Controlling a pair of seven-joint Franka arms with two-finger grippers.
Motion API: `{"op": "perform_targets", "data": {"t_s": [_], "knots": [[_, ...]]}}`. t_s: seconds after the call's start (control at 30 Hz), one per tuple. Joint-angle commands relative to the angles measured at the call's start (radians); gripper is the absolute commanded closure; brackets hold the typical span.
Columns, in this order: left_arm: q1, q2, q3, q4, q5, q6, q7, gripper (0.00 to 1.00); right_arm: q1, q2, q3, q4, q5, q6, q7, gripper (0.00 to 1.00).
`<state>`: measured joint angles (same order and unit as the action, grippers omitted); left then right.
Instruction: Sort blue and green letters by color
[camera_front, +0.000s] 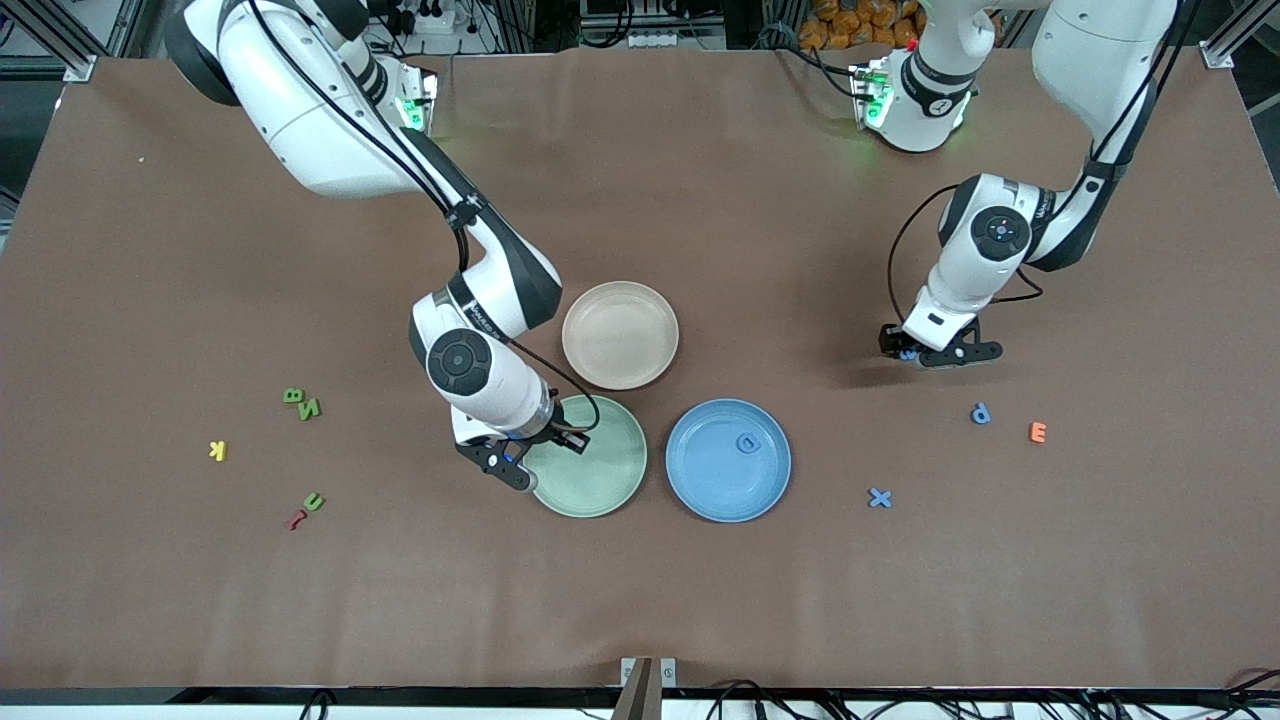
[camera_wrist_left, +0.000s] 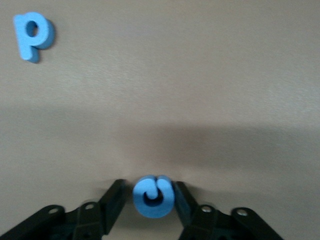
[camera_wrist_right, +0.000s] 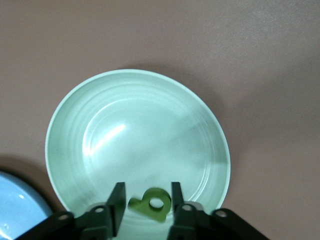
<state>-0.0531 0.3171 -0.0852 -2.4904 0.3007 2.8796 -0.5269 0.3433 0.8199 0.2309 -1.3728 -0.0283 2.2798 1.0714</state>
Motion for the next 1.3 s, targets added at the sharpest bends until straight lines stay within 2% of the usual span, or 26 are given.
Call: {"op": "perform_targets", "data": {"t_s": [0.0,0.1,0.13,0.33,0.6,0.77,0.8,0.83,0.97,1.1,1.27], "knots": [[0.03,-0.016,-0.008,-0.019,0.034,0.003,0.022,1.0,-0.001,0.007,0.002,0.017,-0.022,0.001,0.03,0.23],[0.03,-0.018,-0.008,-0.012,0.034,0.003,0.021,1.0,-0.001,0.007,0.002,0.017,-0.022,0.0,0.028,0.12],[0.029,-0.02,-0.008,-0.01,0.034,0.001,0.019,1.0,-0.001,0.005,0.002,0.017,-0.024,-0.002,0.025,0.11],[0.027,-0.047,-0.014,0.013,0.032,-0.014,0.011,1.0,-0.044,-0.022,0.004,0.017,-0.019,-0.028,0.018,0.11],[0.027,-0.049,-0.045,0.067,0.017,-0.029,-0.013,1.0,-0.153,-0.059,-0.001,0.018,-0.024,-0.203,0.025,0.11],[0.013,-0.027,-0.102,0.169,0.015,-0.127,-0.116,1.0,-0.236,-0.099,-0.001,0.018,-0.039,-0.287,0.024,0.11],[0.012,-0.015,-0.116,0.197,0.017,-0.158,-0.136,1.0,-0.248,-0.107,0.001,0.017,-0.054,-0.296,0.024,0.09],[0.01,-0.004,-0.126,0.221,0.017,-0.187,-0.156,1.0,-0.262,-0.108,0.001,0.017,-0.073,-0.302,0.027,0.0],[0.007,0.037,-0.188,0.313,0.015,-0.261,-0.252,1.0,-0.335,-0.111,0.002,0.015,-0.101,-0.304,0.015,0.0],[-0.007,0.077,-0.234,0.381,0.015,-0.279,-0.353,1.0,-0.374,-0.11,0.002,0.014,-0.127,-0.303,-0.016,0.0],[-0.069,0.111,-0.238,0.453,0.015,-0.278,-0.458,1.0,-0.429,-0.102,-0.002,0.0,-0.174,-0.296,-0.043,0.0]]}}
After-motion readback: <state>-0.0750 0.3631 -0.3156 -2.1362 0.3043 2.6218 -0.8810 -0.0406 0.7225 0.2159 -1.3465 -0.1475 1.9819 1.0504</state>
